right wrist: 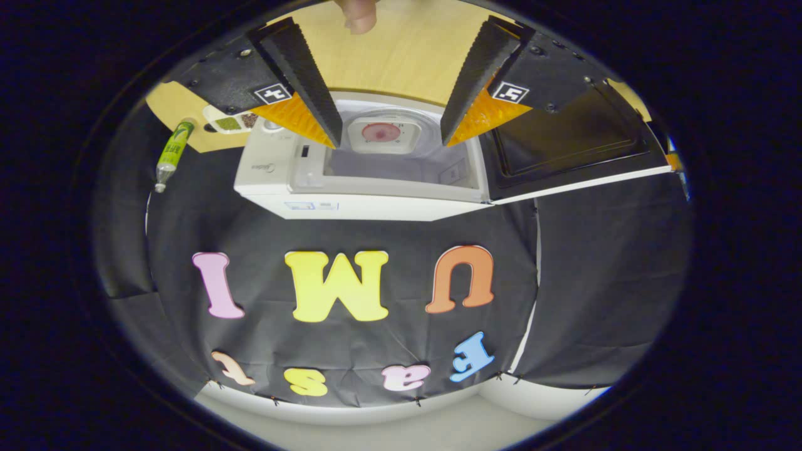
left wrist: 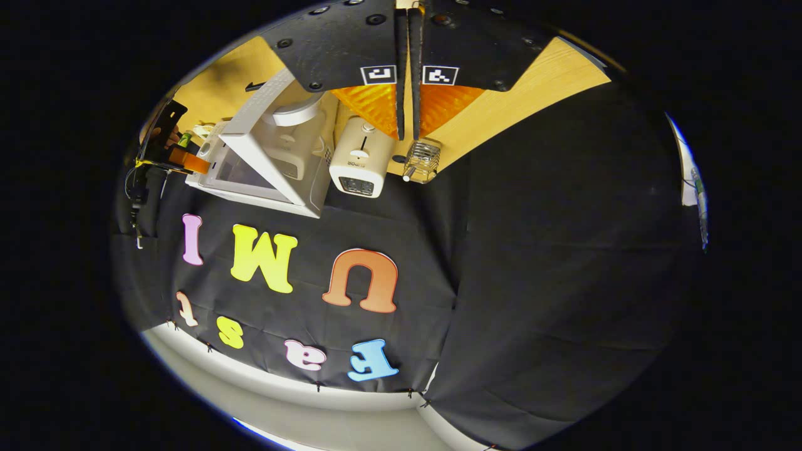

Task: Open the microwave oven with the left hand, put the food in, and close the microwave oven.

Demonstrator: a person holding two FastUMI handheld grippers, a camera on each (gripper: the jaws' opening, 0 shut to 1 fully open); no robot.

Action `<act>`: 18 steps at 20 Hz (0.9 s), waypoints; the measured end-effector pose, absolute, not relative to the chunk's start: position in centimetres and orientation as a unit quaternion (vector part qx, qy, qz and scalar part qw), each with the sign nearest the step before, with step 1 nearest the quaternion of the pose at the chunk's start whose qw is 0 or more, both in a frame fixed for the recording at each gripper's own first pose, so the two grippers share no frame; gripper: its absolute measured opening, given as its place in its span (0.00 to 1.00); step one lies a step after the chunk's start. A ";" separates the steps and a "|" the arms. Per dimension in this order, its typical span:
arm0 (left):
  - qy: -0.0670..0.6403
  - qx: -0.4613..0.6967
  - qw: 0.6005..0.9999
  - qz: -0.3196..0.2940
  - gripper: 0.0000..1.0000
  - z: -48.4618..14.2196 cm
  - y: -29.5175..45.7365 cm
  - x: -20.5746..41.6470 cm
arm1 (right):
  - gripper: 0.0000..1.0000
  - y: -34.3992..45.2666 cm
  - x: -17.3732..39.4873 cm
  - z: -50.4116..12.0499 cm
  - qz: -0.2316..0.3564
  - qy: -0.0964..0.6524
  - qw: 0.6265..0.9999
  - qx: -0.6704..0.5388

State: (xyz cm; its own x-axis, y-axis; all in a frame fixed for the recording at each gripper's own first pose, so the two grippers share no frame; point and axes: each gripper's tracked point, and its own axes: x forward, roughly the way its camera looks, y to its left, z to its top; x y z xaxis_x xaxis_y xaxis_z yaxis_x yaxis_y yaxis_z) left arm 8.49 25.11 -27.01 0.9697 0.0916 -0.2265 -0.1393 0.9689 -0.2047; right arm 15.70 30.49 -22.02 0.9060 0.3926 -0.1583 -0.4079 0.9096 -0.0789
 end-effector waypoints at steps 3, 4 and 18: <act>0.096 -0.085 0.991 0.024 0.00 -26.9 24.1 8.8 | 0.91 27.2 13.3 -20.7 0.193 0.063 0.977 -0.065; 0.093 -0.071 0.993 0.009 0.00 -26.9 23.7 8.8 | 1.00 26.3 12.6 -20.1 0.187 0.062 0.978 -0.067; 0.074 -0.050 0.978 -0.186 0.00 -28.3 12.2 8.6 | 1.00 17.4 2.9 -13.0 0.177 0.028 0.983 -0.046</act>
